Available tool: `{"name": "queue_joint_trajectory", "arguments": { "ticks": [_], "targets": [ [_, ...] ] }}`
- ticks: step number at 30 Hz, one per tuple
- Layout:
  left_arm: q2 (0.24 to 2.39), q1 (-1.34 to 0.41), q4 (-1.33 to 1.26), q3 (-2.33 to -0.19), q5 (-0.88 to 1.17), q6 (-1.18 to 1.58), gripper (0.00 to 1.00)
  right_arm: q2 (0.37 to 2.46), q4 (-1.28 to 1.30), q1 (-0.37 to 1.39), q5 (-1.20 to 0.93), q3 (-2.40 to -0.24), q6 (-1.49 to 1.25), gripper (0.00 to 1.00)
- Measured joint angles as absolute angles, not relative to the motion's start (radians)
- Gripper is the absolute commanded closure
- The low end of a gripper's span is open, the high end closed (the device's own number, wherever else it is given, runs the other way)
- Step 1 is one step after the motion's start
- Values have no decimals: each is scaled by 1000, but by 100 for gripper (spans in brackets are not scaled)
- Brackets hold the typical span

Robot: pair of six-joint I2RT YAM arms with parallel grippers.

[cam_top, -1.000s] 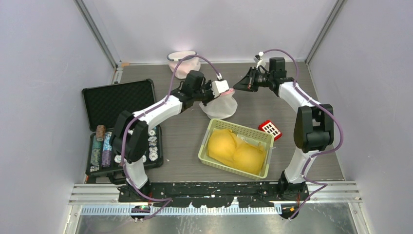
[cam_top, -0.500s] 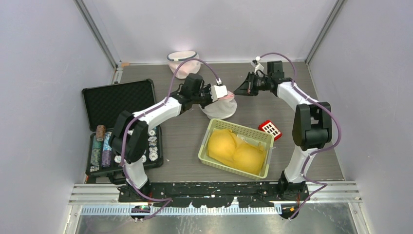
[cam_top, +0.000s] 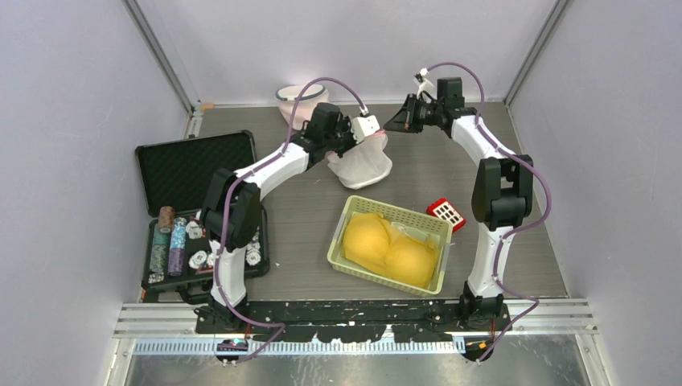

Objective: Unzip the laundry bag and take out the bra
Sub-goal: Unzip the laundry bag at the center of the board.

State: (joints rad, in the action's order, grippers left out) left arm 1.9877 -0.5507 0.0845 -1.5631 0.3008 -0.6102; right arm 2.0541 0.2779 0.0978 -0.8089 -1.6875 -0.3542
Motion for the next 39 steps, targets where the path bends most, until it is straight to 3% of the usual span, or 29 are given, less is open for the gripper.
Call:
{"name": "queue_joint_trajectory", "arguments": {
  "ticks": [7,14,15,18,20,29,39],
  "targets": [
    [1989,-527,78,-1628,294,-619,100,2071,269,101,-813,-1782,-377,99],
    [1961,-537,83,-1580,319,-659,100,2062,261,101,-826,-1740,-382,99],
    [1952,-543,84,-1557,324,-667,98,2057,263,102,-829,-1717,-379,99],
    [1922,-562,96,-1478,337,-701,75,2041,274,110,-833,-1632,-360,99],
    [1909,-573,136,-1443,352,-708,66,2032,285,117,-831,-1577,-339,99],
    [1905,-518,256,-1472,451,-438,52,2026,364,148,-778,-1475,-228,99],
    [1900,-373,190,-1530,485,20,44,2034,424,161,-717,-1513,-125,99]
  ]
}}
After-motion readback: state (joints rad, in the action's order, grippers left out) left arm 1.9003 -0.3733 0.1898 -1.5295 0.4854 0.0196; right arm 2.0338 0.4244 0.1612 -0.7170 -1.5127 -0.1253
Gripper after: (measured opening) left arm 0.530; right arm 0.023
